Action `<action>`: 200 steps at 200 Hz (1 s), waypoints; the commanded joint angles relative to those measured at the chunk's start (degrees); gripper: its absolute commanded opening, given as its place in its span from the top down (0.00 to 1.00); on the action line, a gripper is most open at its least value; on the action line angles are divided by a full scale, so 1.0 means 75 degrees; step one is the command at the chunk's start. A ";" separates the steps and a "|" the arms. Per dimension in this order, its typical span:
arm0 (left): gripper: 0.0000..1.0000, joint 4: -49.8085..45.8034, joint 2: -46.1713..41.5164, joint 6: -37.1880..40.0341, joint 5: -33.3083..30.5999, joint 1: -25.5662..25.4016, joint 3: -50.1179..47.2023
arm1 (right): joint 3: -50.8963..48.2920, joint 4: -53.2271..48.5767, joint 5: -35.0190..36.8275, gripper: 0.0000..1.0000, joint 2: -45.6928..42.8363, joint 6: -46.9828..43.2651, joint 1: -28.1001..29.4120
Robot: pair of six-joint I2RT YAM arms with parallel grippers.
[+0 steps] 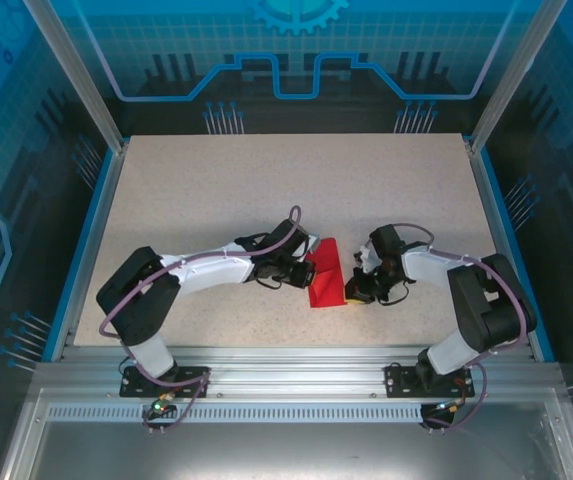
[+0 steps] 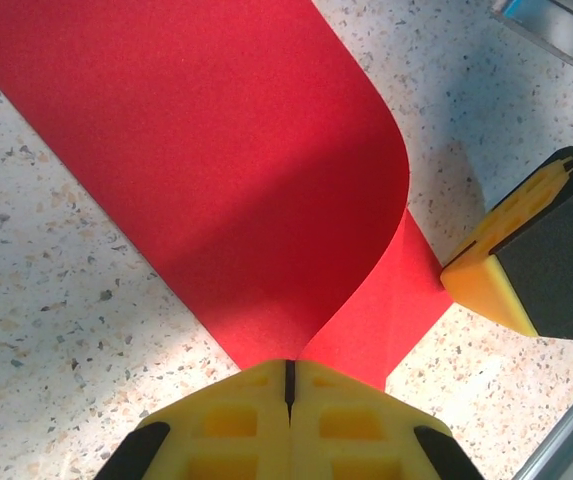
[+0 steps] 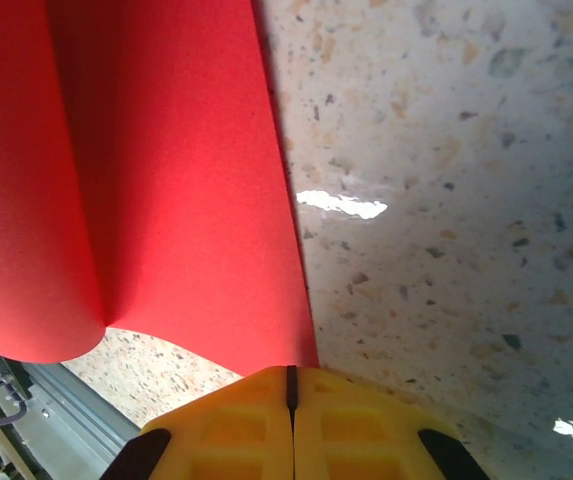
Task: Fold a paper plane with a square sheet of paper (fold left side to right side)
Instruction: Fold the triangle a second time at the center of the table.
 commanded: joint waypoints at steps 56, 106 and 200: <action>1.00 -0.0290 0.0512 0.0464 -0.0158 0.0220 0.0411 | 0.0058 -0.0226 0.0332 0.94 0.0245 -0.0198 0.0154; 1.00 -0.0257 0.0784 0.0579 -0.0116 0.0303 0.0646 | 0.0067 -0.0213 0.0357 0.94 0.0257 -0.0228 0.0189; 1.00 -0.0377 0.1184 0.0617 -0.0253 0.0307 0.0820 | 0.0102 -0.0245 0.0383 0.94 0.0275 -0.0268 0.0198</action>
